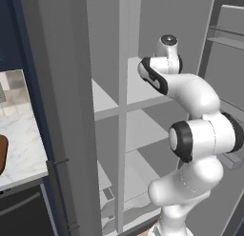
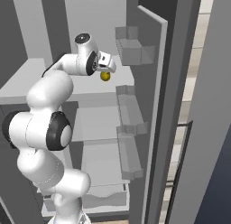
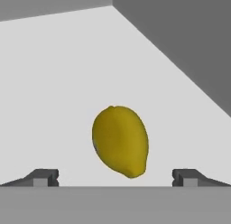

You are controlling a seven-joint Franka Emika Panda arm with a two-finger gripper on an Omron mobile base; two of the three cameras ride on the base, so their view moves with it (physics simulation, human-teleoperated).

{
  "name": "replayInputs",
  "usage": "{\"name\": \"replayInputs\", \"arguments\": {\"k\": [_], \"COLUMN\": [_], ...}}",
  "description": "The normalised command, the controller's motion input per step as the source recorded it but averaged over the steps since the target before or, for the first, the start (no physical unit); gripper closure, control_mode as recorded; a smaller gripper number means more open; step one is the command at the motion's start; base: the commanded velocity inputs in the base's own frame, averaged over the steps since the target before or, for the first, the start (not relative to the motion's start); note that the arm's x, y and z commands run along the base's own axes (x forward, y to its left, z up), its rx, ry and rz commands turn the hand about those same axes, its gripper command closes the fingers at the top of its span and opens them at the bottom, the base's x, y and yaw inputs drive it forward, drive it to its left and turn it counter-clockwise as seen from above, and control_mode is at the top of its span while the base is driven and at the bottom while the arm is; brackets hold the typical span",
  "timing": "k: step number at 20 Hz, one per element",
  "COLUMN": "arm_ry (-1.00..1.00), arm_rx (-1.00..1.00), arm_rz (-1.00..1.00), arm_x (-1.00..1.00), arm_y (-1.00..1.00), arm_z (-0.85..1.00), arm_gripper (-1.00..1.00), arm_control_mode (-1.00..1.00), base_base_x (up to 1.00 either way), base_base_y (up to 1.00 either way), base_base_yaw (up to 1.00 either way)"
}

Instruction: Retrieve a lemon from the fridge and place it on the cutting board with the fish.

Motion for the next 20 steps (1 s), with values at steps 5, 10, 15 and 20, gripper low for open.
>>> {"name": "replayInputs", "arguments": {"k": [5, 10, 15, 20], "arm_ry": [0.00, 0.03, 0.03, 0.00], "arm_rx": [0.00, 0.00, 0.00, 0.00], "arm_rz": [0.00, 0.00, 0.00, 0.00], "arm_x": [0.17, 0.25, 0.28, 0.23], "arm_y": [-0.02, -0.05, -0.06, -0.01], "arm_z": [-0.24, -0.18, -0.05, 0.00], "arm_gripper": [-1.00, -1.00, -1.00, -1.00], "arm_control_mode": [-1.00, -1.00, -1.00, -1.00], "base_base_x": [0.00, 0.00, 0.00, 0.00], "base_base_y": [0.00, 0.00, 0.00, 0.00], "base_base_yaw": [0.00, 0.00, 0.00, 0.00]}}
